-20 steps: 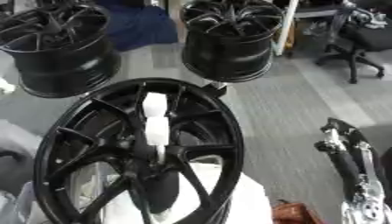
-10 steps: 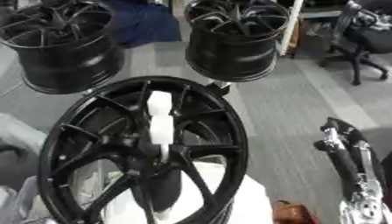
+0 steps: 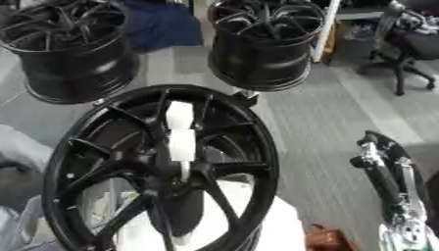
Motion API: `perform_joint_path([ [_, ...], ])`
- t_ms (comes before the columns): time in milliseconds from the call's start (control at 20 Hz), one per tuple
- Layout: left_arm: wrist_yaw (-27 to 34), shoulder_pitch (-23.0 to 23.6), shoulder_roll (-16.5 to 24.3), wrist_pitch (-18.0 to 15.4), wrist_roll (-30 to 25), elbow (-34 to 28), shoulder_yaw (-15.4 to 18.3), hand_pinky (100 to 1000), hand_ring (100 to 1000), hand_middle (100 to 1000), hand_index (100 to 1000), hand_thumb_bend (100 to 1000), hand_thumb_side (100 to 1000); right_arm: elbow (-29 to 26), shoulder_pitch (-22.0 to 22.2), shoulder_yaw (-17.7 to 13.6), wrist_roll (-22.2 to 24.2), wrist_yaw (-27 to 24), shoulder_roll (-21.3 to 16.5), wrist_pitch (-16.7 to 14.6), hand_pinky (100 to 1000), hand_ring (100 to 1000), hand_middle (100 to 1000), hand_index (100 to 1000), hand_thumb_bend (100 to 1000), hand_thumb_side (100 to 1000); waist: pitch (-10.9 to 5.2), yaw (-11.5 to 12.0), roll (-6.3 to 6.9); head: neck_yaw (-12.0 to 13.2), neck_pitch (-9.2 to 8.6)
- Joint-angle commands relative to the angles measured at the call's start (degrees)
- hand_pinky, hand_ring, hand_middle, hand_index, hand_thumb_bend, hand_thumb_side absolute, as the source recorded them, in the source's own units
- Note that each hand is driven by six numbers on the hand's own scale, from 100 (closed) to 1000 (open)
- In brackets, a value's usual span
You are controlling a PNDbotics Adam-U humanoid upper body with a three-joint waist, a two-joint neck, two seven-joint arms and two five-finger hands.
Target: Pull the pin out of the wheel hub.
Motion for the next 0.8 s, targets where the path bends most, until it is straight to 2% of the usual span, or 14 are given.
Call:
perform_joint_path([
  [50, 1.5, -1.2, 0.0, -1.1, 0.2, -3.2, 1.5, 495, 492, 696, 796, 100, 753, -0.8, -0.4, -0.3, -0.2, -0.2, -0.4, 0.0, 605, 507, 644, 781, 100, 567, -0.33, 0.0, 0.04, -0.1, -0.12],
  [250, 5.2, 0.8, -5.0, -4.8, 1.8, -9.4, 2.6, 497, 479, 645, 765, 100, 747, -0.9, -0.5, -0.3, -0.3, -0.3, -0.3, -0.1, 605, 507, 645, 781, 100, 571, -0.25, 0.3, 0.01, -0.2, -0.12],
  [500, 9.9, 4.6, -11.8, -9.6, 3.4, -17.3, 3.3, 508, 481, 630, 755, 100, 761, -0.9, -0.6, -0.3, -0.3, -0.3, -0.2, -0.1, 605, 507, 645, 781, 100, 573, -0.14, 0.6, -0.16, -0.3, -0.12],
  [550, 10.4, 5.4, -13.1, -10.0, 3.6, -18.9, 3.2, 509, 481, 627, 753, 100, 728, -0.9, -0.6, -0.3, -0.3, -0.3, -0.1, -0.1, 605, 507, 645, 781, 100, 573, -0.12, 0.6, -0.18, -0.3, -0.12],
  [600, 10.7, 6.0, -14.3, -9.9, 3.9, -20.6, 3.0, 510, 481, 626, 751, 100, 765, -0.9, -0.6, -0.3, -0.3, -0.3, -0.1, -0.1, 605, 507, 645, 781, 100, 573, -0.09, 0.6, -0.2, -0.1, -0.12],
  [800, 10.3, 7.9, -18.4, -6.9, 4.0, -26.9, 2.2, 516, 485, 627, 749, 100, 779, -1.0, -0.6, -0.2, -0.2, -0.3, -0.1, -0.1, 605, 507, 645, 781, 100, 574, 0.02, 0.5, -0.29, 0.1, -0.12],
])
